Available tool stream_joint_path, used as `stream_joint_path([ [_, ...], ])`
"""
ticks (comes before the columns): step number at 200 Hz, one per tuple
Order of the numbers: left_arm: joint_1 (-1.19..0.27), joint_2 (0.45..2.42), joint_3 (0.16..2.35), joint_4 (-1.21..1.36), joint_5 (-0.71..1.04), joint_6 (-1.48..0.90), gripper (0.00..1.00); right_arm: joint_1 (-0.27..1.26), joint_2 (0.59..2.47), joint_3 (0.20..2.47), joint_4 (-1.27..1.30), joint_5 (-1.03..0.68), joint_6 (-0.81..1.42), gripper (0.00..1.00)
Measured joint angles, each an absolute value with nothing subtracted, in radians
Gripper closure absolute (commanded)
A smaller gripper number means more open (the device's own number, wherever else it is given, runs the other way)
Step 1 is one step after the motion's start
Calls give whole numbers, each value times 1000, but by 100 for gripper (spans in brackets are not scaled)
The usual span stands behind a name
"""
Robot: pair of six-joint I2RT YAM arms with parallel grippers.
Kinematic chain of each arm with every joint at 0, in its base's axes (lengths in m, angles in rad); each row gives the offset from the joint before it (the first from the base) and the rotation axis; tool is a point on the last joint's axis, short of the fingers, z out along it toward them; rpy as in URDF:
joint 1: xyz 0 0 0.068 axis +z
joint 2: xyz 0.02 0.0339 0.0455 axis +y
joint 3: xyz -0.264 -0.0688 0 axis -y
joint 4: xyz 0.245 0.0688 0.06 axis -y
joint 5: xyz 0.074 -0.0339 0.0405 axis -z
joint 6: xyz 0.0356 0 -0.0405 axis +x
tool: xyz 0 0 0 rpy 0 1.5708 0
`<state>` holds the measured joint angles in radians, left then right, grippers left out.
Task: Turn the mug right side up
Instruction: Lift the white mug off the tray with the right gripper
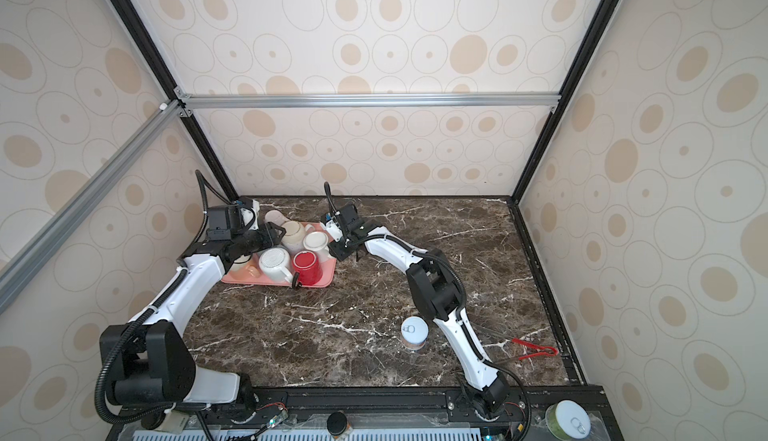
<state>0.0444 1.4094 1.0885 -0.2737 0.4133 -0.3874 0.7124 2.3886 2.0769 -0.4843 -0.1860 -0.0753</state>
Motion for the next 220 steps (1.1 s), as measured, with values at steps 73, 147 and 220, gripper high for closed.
stream_joint_path([
  [73, 44, 1383, 1078, -273, 413, -387, 52, 715, 2454, 2226, -517, -186, -77, 49],
  [147, 44, 1383, 1054, -274, 414, -386, 51, 736, 2537, 2310, -574, -184, -110, 68],
  [220, 44, 1367, 1048, -274, 414, -386, 49, 738, 2537, 2329, -608, -169, -126, 100],
])
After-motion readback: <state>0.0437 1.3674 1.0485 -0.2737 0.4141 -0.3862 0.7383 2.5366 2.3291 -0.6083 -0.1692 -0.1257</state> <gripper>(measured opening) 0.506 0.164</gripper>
